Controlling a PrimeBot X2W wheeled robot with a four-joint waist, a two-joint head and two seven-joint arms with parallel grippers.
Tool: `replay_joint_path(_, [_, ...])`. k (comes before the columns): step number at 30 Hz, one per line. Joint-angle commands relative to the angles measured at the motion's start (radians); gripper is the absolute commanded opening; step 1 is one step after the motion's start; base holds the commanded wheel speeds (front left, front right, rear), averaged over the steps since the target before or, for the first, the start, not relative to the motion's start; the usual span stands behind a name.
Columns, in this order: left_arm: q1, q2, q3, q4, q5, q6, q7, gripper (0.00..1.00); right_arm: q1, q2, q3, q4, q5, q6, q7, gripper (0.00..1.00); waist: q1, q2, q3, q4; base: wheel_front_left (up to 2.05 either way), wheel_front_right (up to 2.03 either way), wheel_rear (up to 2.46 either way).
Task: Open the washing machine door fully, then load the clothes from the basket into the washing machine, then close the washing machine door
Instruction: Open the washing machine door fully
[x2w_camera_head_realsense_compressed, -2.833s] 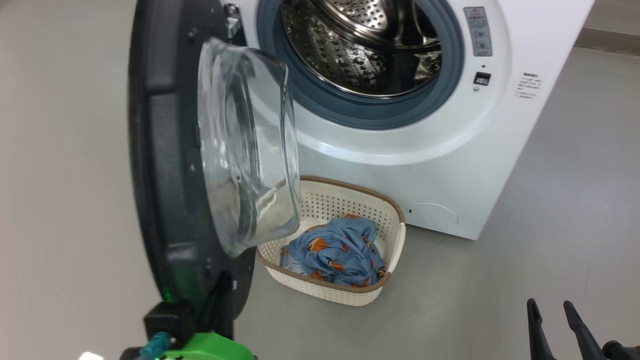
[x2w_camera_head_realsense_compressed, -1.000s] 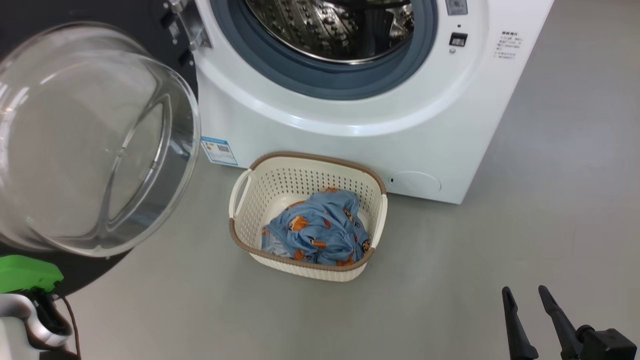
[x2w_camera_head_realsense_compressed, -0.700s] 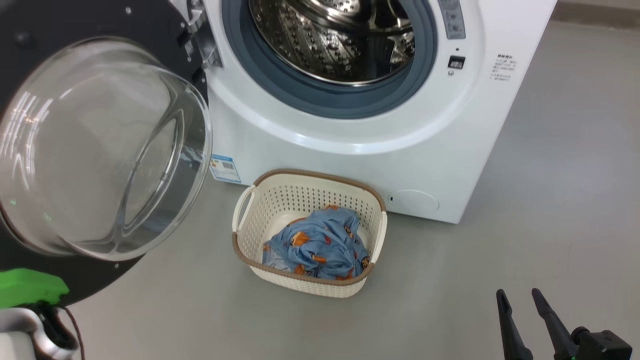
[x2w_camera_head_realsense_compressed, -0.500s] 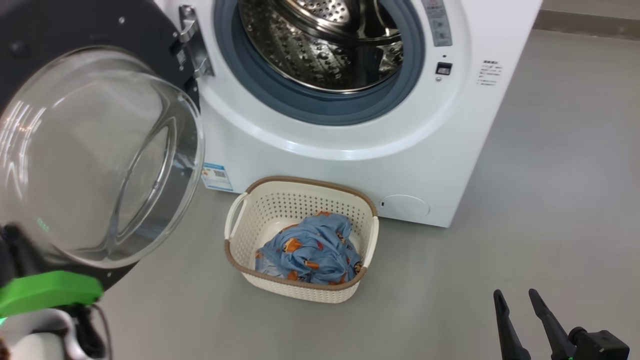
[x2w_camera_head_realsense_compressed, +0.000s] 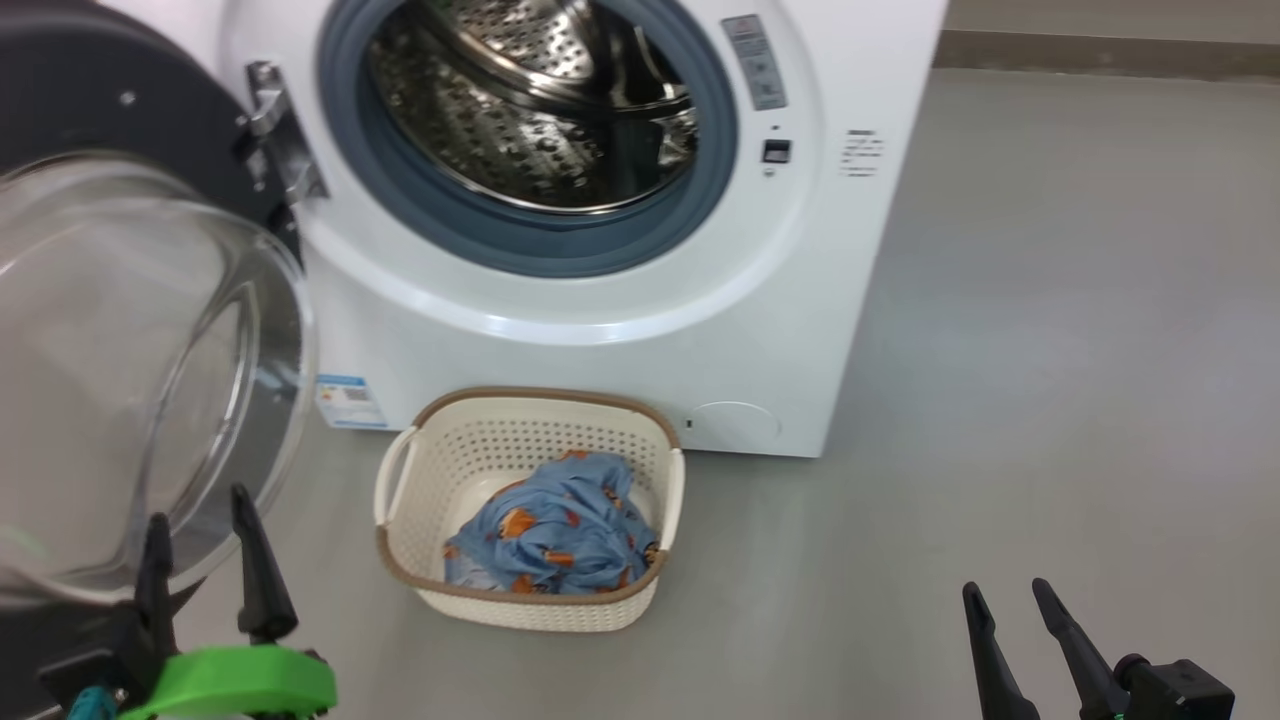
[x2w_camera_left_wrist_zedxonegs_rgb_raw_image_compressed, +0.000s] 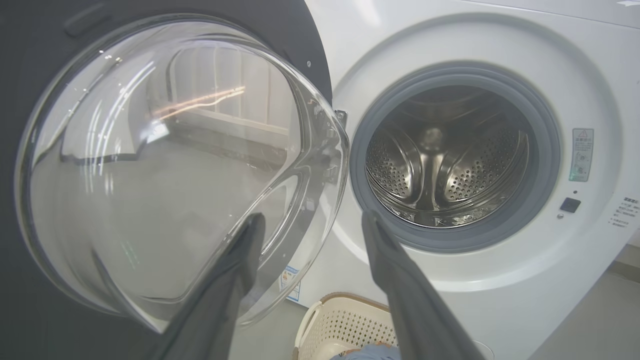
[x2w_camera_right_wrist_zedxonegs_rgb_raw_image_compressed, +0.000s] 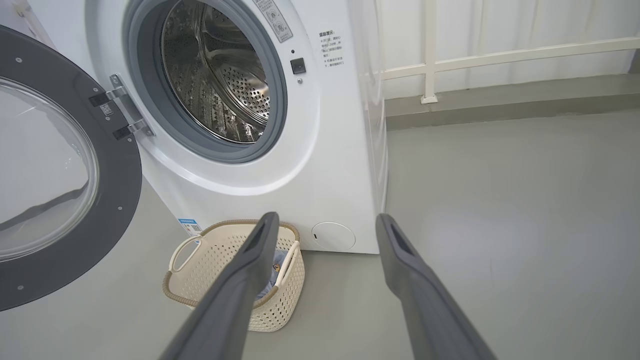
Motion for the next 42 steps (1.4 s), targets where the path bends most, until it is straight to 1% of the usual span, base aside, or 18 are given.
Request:
replay_joint_path(1, [-0.015, 0.023, 0.03, -0.021, 0.002, -0.008, -0.005, 1.0, -0.041, -0.013, 0.029, -0.023, -0.001, 0.002, -0.012, 1.0, 0.0, 0.0, -0.009, -0.036, 0.0, 0.0, 0.0])
replay_joint_path(8, [0.056, 0.022, 0.021, 0.005, -0.006, -0.114, -0.005, 1.0, -0.046, -0.013, 0.039, -0.034, -0.02, 0.002, -0.012, 1.0, 0.0, 0.0, -0.013, -0.109, 0.0, 0.0, 0.0])
replay_joint_path(10, [0.077, 0.022, 0.022, 0.009, -0.003, -0.135, -0.005, 1.0, -0.045, -0.013, 0.038, -0.038, -0.026, 0.002, -0.012, 1.0, 0.0, 0.0, -0.015, -0.128, 0.0, 0.0, 0.0])
replay_joint_path(12, [0.097, 0.022, 0.023, 0.012, -0.007, -0.145, -0.005, 1.0, -0.041, -0.013, 0.038, -0.041, -0.032, 0.002, -0.012, 1.0, 0.0, 0.0, -0.018, -0.147, 0.0, 0.0, 0.0])
replay_joint_path(17, [0.135, 0.022, 0.026, 0.013, -0.036, -0.146, -0.005, 1.0, -0.032, -0.013, 0.037, -0.047, -0.042, 0.002, -0.012, 1.0, 0.0, 0.0, -0.019, -0.188, 0.0, 0.0, 0.0])
replay_joint_path(20, [0.155, 0.022, 0.031, 0.005, -0.046, -0.136, -0.005, 1.0, -0.026, -0.013, 0.032, -0.052, -0.044, 0.002, -0.012, 1.0, 0.0, 0.0, -0.015, -0.208, 0.0, 0.0, 0.0])
replay_joint_path(26, [0.187, 0.022, 0.038, -0.011, -0.024, -0.124, -0.005, 1.0, -0.016, -0.013, 0.021, -0.057, -0.044, 0.002, -0.012, 1.0, 0.0, 0.0, -0.012, -0.226, 0.0, 0.0, 0.0])
replay_joint_path(32, [0.204, 0.022, 0.047, -0.024, -0.006, -0.111, -0.005, 1.0, -0.013, -0.013, 0.006, -0.058, -0.039, 0.002, -0.012, 1.0, 0.0, 0.0, -0.014, -0.224, 0.0, 0.0, 0.0])
replay_joint_path(38, [0.204, 0.022, 0.027, -0.031, 0.007, -0.1, -0.005, 1.0, -0.009, -0.013, 0.001, -0.059, -0.039, 0.002, -0.012, 1.0, 0.0, 0.0, -0.019, -0.209, 0.0, 0.0, 0.0])
replay_joint_path(42, [0.208, 0.022, 0.011, -0.041, 0.028, -0.102, -0.005, 1.0, -0.006, -0.013, -0.007, -0.057, -0.042, 0.002, -0.012, 1.0, 0.0, 0.0, -0.021, -0.198, 0.0, 0.0, 0.0])
